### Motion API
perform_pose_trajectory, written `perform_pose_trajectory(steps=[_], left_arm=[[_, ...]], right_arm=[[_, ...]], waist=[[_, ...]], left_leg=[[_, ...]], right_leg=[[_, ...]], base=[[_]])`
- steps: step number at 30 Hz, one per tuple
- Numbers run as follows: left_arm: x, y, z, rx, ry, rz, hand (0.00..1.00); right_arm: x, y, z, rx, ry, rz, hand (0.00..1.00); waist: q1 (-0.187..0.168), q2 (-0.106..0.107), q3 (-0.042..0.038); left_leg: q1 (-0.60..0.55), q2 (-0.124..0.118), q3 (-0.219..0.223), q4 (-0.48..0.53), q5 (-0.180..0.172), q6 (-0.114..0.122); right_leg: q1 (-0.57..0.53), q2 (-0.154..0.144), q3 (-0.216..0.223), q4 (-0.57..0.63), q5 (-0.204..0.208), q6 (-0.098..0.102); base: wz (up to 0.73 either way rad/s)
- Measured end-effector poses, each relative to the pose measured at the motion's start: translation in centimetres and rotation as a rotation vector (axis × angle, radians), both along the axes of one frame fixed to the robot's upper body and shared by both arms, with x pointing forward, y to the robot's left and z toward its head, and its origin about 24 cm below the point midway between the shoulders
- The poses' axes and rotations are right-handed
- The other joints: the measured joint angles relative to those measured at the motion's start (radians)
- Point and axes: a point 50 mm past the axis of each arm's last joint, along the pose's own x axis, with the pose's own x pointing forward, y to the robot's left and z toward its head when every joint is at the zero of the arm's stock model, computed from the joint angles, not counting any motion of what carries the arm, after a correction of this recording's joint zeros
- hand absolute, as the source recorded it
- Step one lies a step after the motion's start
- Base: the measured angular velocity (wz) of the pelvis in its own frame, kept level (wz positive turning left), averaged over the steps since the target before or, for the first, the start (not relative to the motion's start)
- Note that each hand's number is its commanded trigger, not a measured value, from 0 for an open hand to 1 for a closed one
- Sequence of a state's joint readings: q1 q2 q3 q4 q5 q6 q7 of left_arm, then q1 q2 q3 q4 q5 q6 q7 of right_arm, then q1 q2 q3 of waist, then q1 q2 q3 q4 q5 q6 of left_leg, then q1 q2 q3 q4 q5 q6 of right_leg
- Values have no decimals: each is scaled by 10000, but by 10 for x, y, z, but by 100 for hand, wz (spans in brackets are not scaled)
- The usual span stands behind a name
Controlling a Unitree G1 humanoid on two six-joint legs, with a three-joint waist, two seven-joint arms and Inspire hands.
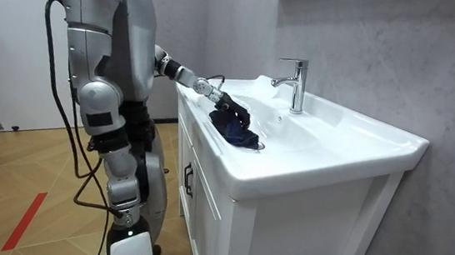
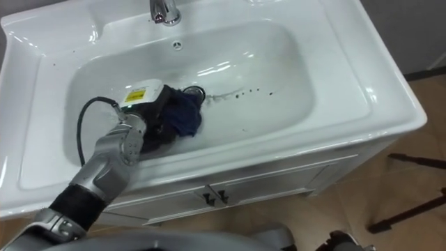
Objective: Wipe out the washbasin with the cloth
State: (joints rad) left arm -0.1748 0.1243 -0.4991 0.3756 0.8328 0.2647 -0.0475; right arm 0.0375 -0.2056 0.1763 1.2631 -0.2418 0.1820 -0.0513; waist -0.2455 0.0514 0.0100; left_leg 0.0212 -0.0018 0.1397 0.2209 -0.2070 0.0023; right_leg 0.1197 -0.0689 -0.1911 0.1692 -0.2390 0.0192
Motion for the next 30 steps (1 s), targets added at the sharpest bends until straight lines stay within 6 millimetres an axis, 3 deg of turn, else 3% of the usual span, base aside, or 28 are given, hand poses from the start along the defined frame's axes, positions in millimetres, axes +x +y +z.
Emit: perform_pose_trajectory(steps=[6, 13, 19, 24, 30], left_arm=[[7, -26, 12, -586, -293, -934, 100], [11, -33, 17, -1283, -154, -1046, 100], [11, -40, 18, -1414, -86, -1339, 100], [15, -48, 25, -1355, -75, -1832, 100], [17, -51, 28, -1552, -100, -1877, 100]], right_arm=[[1, 7, -2, 240, -200, 40, 0], [-7, 6, -3, 336, 107, 9, 0], [-9, 5, -3, 364, 371, -40, 0], [-9, 4, -2, 430, 401, -79, 0], [-10, 0, -1, 387, 345, -104, 0]], waist=[[-309, -105, 48], [-609, -89, 44], [-799, 191, 62], [-988, 549, 93], [-1125, 665, 112]], left_leg=[[6, 33, 221, -35, -1, 0], [-8, 44, 296, -160, -2, 0], [52, 39, 281, -150, -2, 1], [75, 44, 282, -91, -2, 1], [140, 65, 476, -65, 3, 9]], right_leg=[[-117, 7, 214, 37, 3, -1], [-209, 1, 263, 172, 5, -1], [-152, -4, 241, 165, 14, 10], [-131, -4, 260, 166, 13, 10], [-128, 2, 465, 176, 13, 11]], base=[[-11], [-2], [1], [0], [-7]])
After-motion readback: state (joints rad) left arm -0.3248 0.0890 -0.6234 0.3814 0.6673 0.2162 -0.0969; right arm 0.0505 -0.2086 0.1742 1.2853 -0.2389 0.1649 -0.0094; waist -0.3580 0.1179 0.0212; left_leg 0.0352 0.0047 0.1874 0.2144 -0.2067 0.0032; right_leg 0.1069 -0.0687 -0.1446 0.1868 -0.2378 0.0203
